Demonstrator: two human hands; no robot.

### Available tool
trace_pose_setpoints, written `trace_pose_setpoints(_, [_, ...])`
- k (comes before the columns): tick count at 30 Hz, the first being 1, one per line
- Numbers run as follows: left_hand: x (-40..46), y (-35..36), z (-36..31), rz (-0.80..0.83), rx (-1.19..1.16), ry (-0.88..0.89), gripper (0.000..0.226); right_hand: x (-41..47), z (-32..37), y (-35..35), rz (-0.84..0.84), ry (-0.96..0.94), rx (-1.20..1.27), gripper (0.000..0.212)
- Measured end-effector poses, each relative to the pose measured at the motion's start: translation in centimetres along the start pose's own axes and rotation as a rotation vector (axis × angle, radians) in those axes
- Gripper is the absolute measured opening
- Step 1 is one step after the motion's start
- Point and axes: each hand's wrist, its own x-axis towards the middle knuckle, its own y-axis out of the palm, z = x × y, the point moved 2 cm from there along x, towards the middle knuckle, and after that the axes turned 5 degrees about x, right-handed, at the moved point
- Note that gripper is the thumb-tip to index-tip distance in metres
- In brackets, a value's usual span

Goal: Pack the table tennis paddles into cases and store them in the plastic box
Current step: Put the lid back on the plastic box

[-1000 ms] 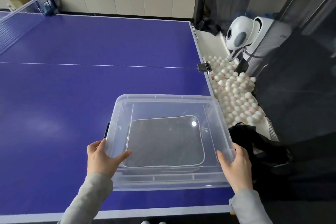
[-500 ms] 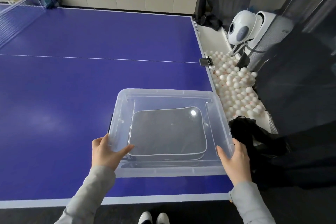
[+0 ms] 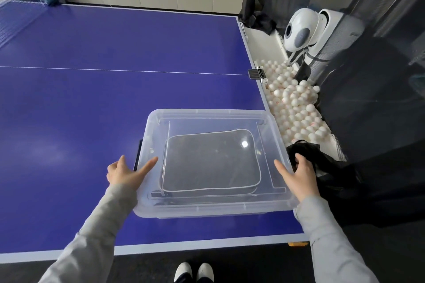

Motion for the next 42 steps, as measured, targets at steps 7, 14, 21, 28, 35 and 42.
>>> trace_pose_setpoints(7, [2.0, 1.1, 0.2, 0.238, -0.080, -0.139, 0.074, 3.1, -0.2, 1.8, 0.124, 0.231, 0.152, 0.093])
trace_pose_setpoints(14, [0.0, 1.0, -0.1, -0.110, -0.008, 0.156, 0.051, 2.2, -0.1, 2.1, -0.203, 0.066, -0.014, 0.088])
trace_pose_setpoints(21, [-0.5, 1.4, -0.9, -0.122, 0.142, 0.241, 0.077, 2.0, 0.4, 2.2, -0.198, 0.030, -0.086, 0.081])
trace_pose_setpoints(28, [-0.7, 1.2, -1.1, -0.155, 0.153, 0.285, 0.088, 1.4, 1.1, 2.3, -0.222, -0.045, -0.165, 0.072])
trace_pose_setpoints(35, [-0.8, 1.3, -1.2, -0.136, 0.152, 0.303, 0.090, 1.2, 1.3, 2.5, -0.203, -0.084, -0.190, 0.067])
trace_pose_setpoints(42, [-0.8, 1.5, -1.1, -0.102, 0.082, 0.278, 0.095, 1.2, 1.3, 2.3, -0.172, -0.057, -0.151, 0.070])
